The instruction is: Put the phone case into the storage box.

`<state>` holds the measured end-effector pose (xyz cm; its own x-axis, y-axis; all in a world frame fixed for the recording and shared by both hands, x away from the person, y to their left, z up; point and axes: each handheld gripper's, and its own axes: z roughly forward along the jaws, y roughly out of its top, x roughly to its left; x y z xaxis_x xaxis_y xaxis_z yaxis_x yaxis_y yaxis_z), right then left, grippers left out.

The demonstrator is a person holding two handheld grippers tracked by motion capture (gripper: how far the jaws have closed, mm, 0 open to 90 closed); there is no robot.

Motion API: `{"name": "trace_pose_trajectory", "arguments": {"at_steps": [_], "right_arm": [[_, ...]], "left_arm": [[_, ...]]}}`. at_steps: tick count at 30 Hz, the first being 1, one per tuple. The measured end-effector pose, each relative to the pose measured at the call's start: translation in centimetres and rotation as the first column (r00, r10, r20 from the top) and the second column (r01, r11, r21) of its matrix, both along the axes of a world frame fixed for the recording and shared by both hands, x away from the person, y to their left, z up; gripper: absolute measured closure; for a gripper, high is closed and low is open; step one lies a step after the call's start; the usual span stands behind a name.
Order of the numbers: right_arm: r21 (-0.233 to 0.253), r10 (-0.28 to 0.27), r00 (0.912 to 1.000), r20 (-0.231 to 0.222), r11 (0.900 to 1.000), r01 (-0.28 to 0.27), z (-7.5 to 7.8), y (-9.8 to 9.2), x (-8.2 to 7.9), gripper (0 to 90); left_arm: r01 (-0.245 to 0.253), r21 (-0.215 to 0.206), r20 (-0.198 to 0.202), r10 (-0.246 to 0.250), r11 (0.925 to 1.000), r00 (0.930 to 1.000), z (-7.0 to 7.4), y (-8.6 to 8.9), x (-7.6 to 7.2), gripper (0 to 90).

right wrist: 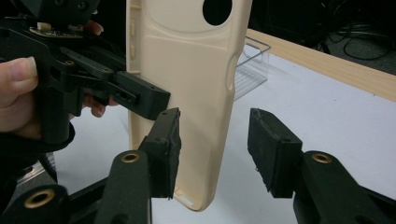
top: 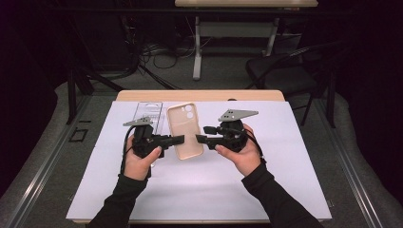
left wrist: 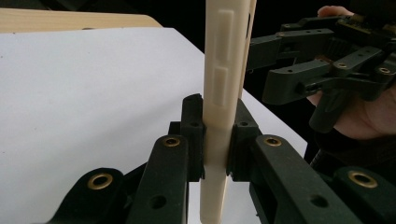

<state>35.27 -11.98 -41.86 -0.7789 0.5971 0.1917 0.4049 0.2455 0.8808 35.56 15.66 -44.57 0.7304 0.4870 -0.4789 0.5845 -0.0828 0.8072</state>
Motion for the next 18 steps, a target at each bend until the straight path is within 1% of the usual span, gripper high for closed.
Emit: {"name": "trace_pose_trajectory", "arguments": {"at_steps": [3, 5, 7, 12, 16, 18], "right_arm": [[0.002, 0.014, 0.9997, -0.021, 1.0, -0.014, -0.05, 0.04, -0.03, 59.3], [-0.001, 0.02, 0.9996, -0.021, 1.0, -0.02, -0.09, 0.06, -0.02, 60.4], [-0.005, 0.014, 0.9998, -0.016, 1.0, -0.014, -0.08, 0.07, -0.01, 62.0], [0.003, 0.008, 0.9998, -0.02, 1.0, -0.008, -0.14, 0.09, 0.16, 64.1], [0.003, 0.013, 0.9995, -0.03, 1.0, -0.013, -0.17, 0.08, 0.25, 65.3], [0.011, 0.016, 0.9992, -0.038, 1.0, -0.016, -0.19, 0.07, 0.29, 65.3]], "left_arm": [[0.006, 0.001, 0.001, -0.006, 1.0, 1.0, 0.07, -0.07, -0.09, 80.7], [0.01, -0.001, 0.003, -0.01, 1.0, 0.9999, 0.1, -0.17, -0.15, 80.7], [0.014, -0.001, 0.005, -0.014, 0.9999, 0.9999, 0.14, -0.21, -0.2, 80.7], [0.025, -0.002, 0.008, -0.025, 0.9997, 0.9997, 0.19, -0.38, -0.3, 80.7], [0.029, -0.003, 0.012, -0.029, 0.9996, 0.9995, 0.21, -0.48, -0.36, 80.7], [0.031, -0.001, 0.012, -0.031, 0.9995, 0.9994, 0.22, -0.5, -0.38, 80.7]]}}
